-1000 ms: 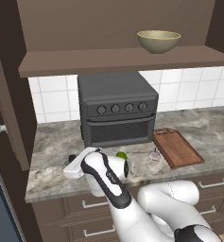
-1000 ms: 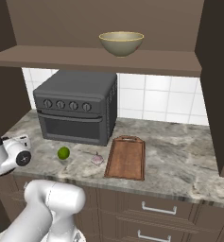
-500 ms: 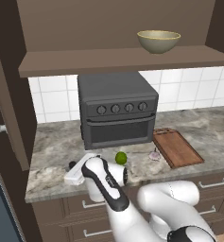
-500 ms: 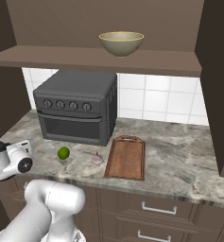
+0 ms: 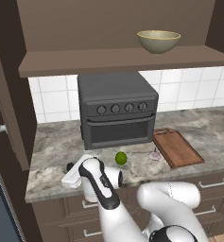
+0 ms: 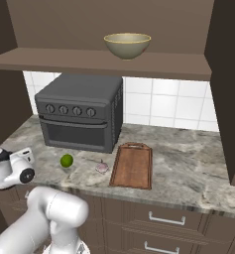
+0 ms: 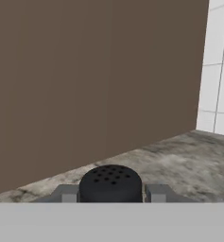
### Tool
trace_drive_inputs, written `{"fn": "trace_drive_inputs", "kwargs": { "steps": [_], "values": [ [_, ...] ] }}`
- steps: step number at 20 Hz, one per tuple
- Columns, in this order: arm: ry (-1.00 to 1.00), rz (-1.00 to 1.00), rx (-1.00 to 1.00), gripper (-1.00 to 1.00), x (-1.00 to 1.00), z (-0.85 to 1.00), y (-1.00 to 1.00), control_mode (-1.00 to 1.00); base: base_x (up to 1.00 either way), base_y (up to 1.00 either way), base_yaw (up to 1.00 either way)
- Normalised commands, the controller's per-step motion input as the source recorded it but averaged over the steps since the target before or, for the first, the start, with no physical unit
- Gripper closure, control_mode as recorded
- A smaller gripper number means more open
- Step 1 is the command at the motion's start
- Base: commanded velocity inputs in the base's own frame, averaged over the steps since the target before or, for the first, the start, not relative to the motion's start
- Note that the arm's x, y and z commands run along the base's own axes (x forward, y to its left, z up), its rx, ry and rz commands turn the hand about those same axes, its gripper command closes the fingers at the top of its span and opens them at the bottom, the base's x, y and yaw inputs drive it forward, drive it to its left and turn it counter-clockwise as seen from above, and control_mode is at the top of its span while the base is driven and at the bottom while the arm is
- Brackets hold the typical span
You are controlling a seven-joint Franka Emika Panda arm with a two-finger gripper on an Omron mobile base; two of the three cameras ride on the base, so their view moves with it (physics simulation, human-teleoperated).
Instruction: Open the cabinet. Place the bowl and condiment on the counter. Then place the lime and garlic on the cutting board.
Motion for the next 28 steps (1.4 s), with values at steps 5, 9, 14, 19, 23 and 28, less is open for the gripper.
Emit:
{"fn": "trace_drive_inputs", "kwargs": {
  "steps": [5, 9, 14, 19, 23, 28],
  "values": [
    [-0.07, 0.0, 0.0, 1.0, 0.22, -0.28, 0.12, -1.0, 0.0, 0.0, 0.0],
    [-0.02, 0.0, 0.0, 1.0, 0.01, -0.27, 0.0, -1.0, 0.0, 0.0, 0.0],
    [-0.01, 0.0, 0.0, 1.0, 0.0, -0.06, 0.0, -1.0, 0.0, 0.0, 0.0],
    [0.0, 0.0, 0.0, -1.0, 0.0, 0.0, 0.0, -1.0, 0.0, 0.0, 0.0],
    [0.0, 0.0, 0.0, -1.0, 0.0, 0.0, 0.0, -1.0, 0.0, 0.0, 0.0],
    [0.0, -0.01, 0.0, -1.0, 0.0, 0.0, -0.11, -1.0, 0.0, 0.0, 0.0]
  ]
}}
